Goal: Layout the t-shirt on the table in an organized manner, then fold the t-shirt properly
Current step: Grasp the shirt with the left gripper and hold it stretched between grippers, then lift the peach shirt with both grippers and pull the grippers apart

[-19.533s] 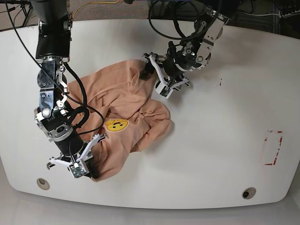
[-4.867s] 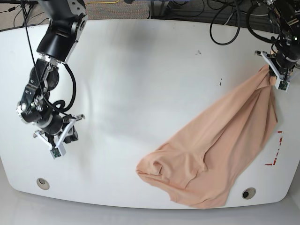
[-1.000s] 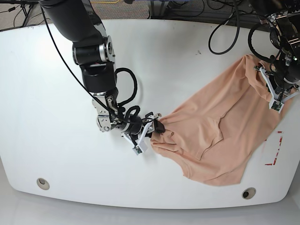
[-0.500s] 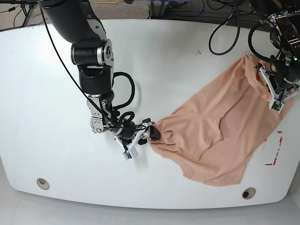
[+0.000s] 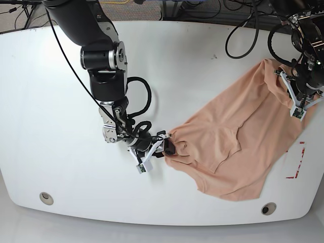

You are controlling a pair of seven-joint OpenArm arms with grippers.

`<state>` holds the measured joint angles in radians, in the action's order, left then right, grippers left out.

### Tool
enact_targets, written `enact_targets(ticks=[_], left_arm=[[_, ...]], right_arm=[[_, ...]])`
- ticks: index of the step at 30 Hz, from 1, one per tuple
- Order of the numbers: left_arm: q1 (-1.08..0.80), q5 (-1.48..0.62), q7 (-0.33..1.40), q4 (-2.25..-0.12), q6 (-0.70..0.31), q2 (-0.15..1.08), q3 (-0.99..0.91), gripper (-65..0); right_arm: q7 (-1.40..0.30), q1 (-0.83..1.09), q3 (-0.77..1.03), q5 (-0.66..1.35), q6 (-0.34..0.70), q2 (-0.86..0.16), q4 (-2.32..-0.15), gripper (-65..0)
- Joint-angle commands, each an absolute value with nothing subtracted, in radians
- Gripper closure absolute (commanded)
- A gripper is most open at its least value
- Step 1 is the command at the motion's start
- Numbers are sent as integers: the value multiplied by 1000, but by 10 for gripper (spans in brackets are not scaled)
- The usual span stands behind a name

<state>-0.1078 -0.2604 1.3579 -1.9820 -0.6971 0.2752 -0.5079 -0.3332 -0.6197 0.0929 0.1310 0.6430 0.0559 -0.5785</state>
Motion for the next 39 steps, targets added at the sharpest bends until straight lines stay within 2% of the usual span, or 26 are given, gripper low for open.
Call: enact_targets(ticks=[1,3,5,10,13,18,26,30,39], left_arm=[[-104,-260,1348,-1995,-698,294,-513,0],[-105,-260,1348,-1995,-698,294,-513,0],[-114,-260,1348,-1994,-698,294,-515,0],[-122,-260,1348,-1994,-698,298,-535,0],[-120,-260,1348,-1992,-698,298,-532,0],[-99,-259,1346,-1992,-698,298,-490,0],[-27,-257,1346,-1992,-698,294,-372,0],[25,-257,1346,-1991,-698,292,-289,0],[125,-259,1348,-1989,-698,269,-124,0]], right_arm=[[-308,-657,94,147,651,56,-590,-113],[-308,-659,91,143,648,56,-590,-27],[-309,-659,91,143,647,54,-591,-8],[-314,-659,94,142,645,41,-598,-5],[-315,-656,96,147,645,-1,-599,-2],[-318,-653,130,148,645,-81,-599,-2],[-418,-650,292,147,656,-222,-599,-2],[-429,-621,341,147,694,-294,-605,0],[-522,-449,453,147,698,-375,-851,0]])
